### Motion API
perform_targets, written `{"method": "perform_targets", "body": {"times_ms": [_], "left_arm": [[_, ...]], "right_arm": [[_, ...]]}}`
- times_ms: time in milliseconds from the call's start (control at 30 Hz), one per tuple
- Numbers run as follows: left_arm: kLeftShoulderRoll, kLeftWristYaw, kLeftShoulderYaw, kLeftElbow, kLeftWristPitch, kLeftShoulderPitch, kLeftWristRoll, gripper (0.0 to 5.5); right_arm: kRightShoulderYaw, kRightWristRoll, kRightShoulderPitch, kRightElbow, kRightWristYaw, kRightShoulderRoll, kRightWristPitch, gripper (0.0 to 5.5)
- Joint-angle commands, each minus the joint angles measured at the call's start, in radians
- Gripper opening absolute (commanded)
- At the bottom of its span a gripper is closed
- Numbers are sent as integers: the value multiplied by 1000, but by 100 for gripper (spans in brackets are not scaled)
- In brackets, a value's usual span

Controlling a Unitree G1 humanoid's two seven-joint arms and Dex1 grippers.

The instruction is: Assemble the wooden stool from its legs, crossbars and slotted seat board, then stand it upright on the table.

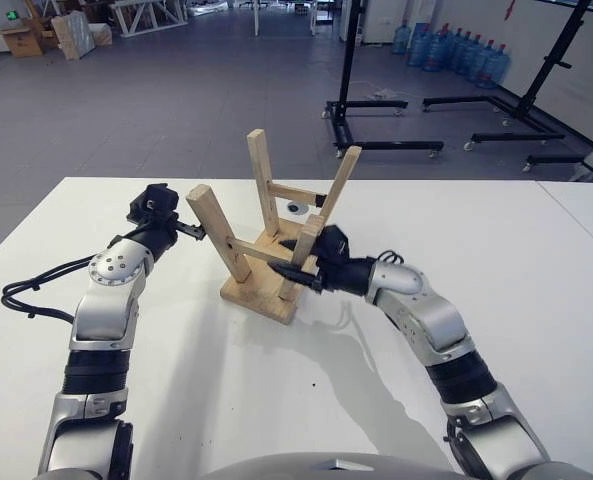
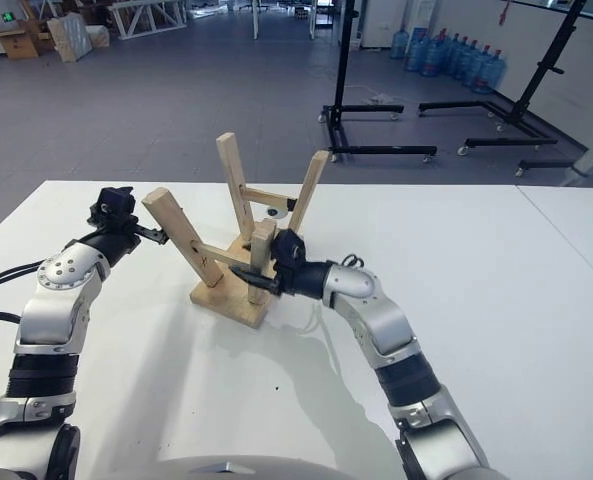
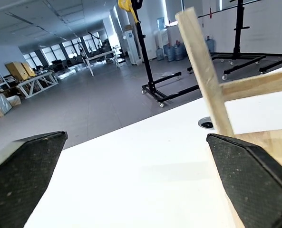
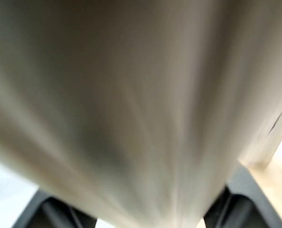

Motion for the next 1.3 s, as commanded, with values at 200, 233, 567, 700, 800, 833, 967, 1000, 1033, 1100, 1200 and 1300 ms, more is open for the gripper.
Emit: {"method": "perform_targets", "body": {"times_ms": [200, 233, 567, 700, 800, 833, 967, 1000, 1033, 1100, 1200, 1300], "left_arm": [[51, 3, 4, 139, -54, -34, 27, 540], [70, 5, 13, 173, -65, -37, 36, 540], [302, -219, 284, -49, 99, 165, -254, 540], [351, -388, 261, -436, 300, 291, -559, 540], [345, -398, 201, -483, 341, 304, -593, 540], [340, -394, 182, -485, 349, 300, -601, 540], [306, -301, 113, -396, 331, 215, -515, 540], [298, -275, 99, -367, 321, 192, -488, 540], [287, -254, 87, -340, 313, 166, -469, 540], [272, -231, 59, -296, 290, 125, -430, 540], [255, -214, 40, -240, 258, 83, -391, 540], [238, -233, 25, -205, 228, 69, -380, 540]], "right_arm": [[-26, -38, 23, 53, 59, -61, -57, 438], [-42, -43, 36, 61, 74, -86, -80, 458], [-308, 3, 28, 196, 200, -331, -173, 458], [-303, 6, -23, 187, 103, -223, -171, 458], [-237, -28, -44, 198, 40, -112, -191, 458], [-207, -45, -50, 203, 20, -72, -200, 458], [-112, -89, -52, 193, -30, 45, -205, 458], [-88, -97, -40, 179, -26, 58, -201, 458], [-65, -94, -19, 151, -16, 64, -189, 458], [-39, -76, 21, 88, 0, 65, -159, 458], [-6, -75, 52, 12, -17, 80, -117, 458], [58, -117, 62, -52, -65, 110, -88, 458]]}}
